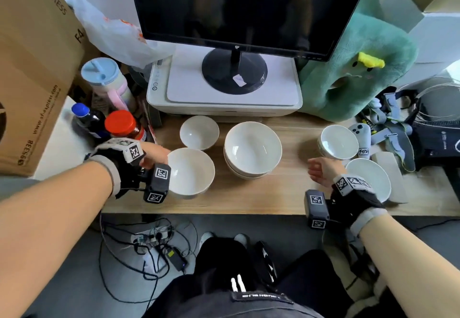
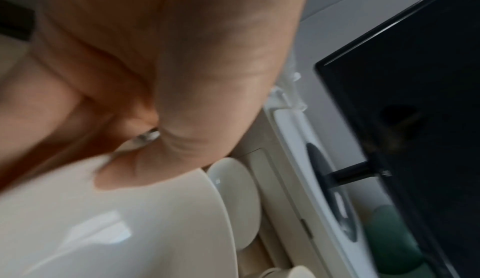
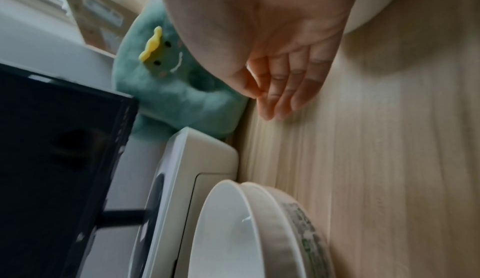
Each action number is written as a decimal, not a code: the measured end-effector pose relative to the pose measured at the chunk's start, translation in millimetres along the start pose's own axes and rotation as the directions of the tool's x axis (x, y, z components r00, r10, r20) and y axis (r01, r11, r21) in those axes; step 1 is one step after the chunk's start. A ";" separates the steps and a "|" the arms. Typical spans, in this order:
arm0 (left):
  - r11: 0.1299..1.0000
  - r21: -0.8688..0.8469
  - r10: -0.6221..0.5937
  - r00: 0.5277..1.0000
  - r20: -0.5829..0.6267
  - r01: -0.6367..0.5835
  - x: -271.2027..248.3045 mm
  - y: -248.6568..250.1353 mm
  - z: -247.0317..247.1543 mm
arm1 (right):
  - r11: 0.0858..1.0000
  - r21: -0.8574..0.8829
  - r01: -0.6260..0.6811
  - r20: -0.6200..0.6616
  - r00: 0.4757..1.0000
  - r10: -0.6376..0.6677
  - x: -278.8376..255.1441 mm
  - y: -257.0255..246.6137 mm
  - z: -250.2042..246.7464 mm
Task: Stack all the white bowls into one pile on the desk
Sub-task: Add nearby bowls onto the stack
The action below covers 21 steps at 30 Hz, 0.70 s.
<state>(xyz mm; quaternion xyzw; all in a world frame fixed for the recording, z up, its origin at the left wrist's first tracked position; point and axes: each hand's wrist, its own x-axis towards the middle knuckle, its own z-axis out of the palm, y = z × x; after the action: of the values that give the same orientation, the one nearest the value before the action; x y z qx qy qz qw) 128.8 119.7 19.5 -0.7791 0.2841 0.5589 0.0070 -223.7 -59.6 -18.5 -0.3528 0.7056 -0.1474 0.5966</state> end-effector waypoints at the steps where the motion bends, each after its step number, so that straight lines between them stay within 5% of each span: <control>1: 1.000 0.005 0.022 1.000 -0.011 -0.022 -12.0 8.0 -6.5 | 1.000 0.006 -0.020 0.014 1.000 0.020 -0.2 3.2 -4.1; 5: 0.978 -0.122 0.171 0.985 0.030 -0.167 -45.1 43.4 -29.2 | 0.997 0.042 -0.062 0.072 0.996 0.059 2.5 11.8 -9.9; 12: 0.878 -0.282 0.372 0.922 -0.107 -0.387 -44.8 111.1 -5.4 | 0.975 0.168 -0.142 0.042 0.990 0.137 4.9 19.7 -14.5; 16: 0.871 -0.166 0.426 0.880 -0.211 -0.462 -22.1 131.6 33.7 | 0.911 0.355 -0.209 0.147 0.975 0.166 6.6 32.1 -23.3; 18: 0.895 -0.075 0.402 0.869 -0.287 -0.439 -9.9 132.4 47.7 | 0.888 0.426 -0.176 0.285 0.957 0.053 15.2 47.4 -30.5; 19: 0.913 0.000 0.386 0.864 -0.322 -0.408 -5.4 131.6 53.3 | 0.873 0.473 -0.118 0.287 0.957 -0.026 24.1 58.0 -36.1; 21: 0.928 0.136 0.373 0.855 -0.360 -0.348 3.2 127.5 61.2 | 0.821 0.546 -0.165 0.163 0.983 0.088 33.3 65.1 -46.9</control>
<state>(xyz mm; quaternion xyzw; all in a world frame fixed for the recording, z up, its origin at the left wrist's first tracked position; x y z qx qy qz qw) 18.9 31.6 32.8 -0.8046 0.4390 0.3790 -0.1273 -290.3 -46.0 -72.5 -0.1249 0.6132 -0.2832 0.7268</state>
